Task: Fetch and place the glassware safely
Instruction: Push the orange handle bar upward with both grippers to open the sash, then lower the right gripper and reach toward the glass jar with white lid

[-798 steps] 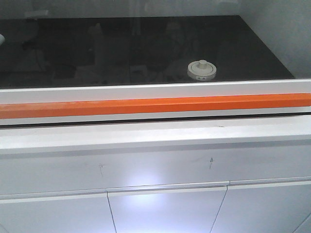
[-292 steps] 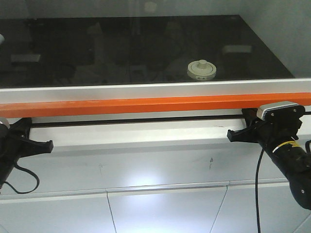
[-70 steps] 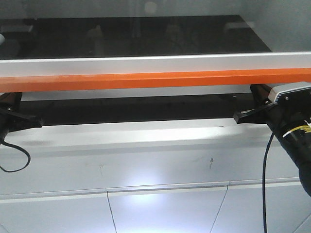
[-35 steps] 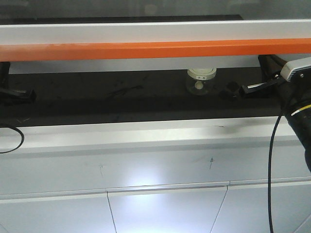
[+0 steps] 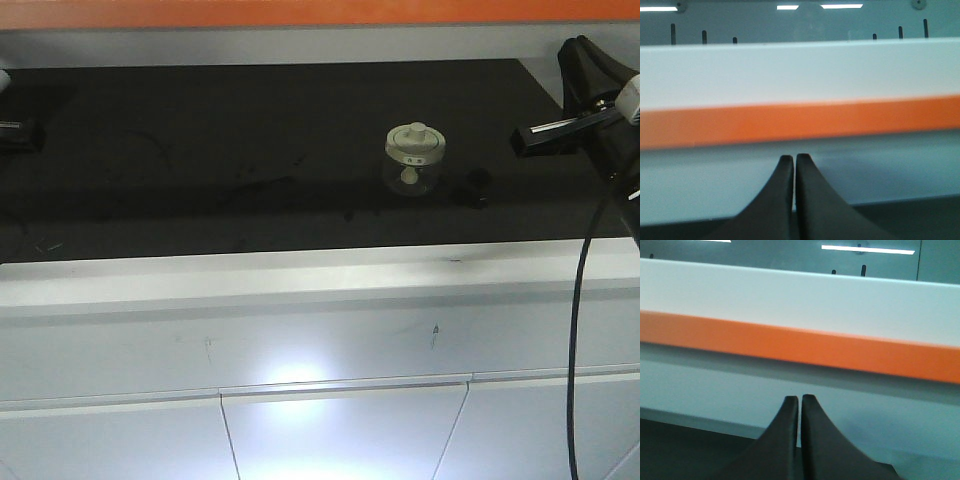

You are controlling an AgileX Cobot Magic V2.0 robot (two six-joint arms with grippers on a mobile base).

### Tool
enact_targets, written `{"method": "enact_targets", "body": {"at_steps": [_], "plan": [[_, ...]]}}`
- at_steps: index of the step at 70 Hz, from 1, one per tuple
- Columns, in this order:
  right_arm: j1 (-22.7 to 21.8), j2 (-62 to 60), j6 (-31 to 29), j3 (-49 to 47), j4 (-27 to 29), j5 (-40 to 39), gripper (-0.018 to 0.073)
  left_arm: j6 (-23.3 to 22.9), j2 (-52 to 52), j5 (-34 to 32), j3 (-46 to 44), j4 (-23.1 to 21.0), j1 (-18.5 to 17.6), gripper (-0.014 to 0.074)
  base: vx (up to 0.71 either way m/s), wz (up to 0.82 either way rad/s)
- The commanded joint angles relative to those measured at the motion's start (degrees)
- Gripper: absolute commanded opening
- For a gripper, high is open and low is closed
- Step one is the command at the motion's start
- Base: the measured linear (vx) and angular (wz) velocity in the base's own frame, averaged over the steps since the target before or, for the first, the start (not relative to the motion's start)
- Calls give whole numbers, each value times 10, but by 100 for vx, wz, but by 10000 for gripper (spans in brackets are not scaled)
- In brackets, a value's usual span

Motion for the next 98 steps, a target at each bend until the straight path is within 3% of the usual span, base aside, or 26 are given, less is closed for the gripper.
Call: {"method": "enact_targets", "body": {"at_steps": [1, 21, 35, 46, 54, 70, 83, 90, 98], "plan": [[0, -29, 1, -18, -6, -18, -1, -3, -21, -28, -18, 0, 0, 0, 0, 0], [0, -39, 37, -18, -13, -1, -1, -3, -44, 11, -18, 3, 0, 0, 0, 0], [0, -45, 61, -18, -52, 11, -1, -6, -76, 93, -18, 51, 0, 0, 0, 0], [0, -74, 110, -3, -107, 77, -1, -66, -114, 175, -10, 66, 0, 0, 0, 0], [0, -96, 135, 22, -123, 121, -1, -80, -147, 178, 24, 80, 0, 0, 0, 0], [0, -128, 138, 74, -134, 121, -1, -131, -237, 191, 128, 115, 0, 0, 0, 0], [0, -138, 139, 105, -171, 121, -1, -201, -296, 191, 198, 188, 0, 0, 0, 0], [0, -138, 166, 113, -200, 121, 0, -232, -316, 191, 224, 220, 0, 0, 0, 0], [0, -138, 200, 116, -208, 126, 14, -244, -321, 188, 245, 227, 0, 0, 0, 0]]}}
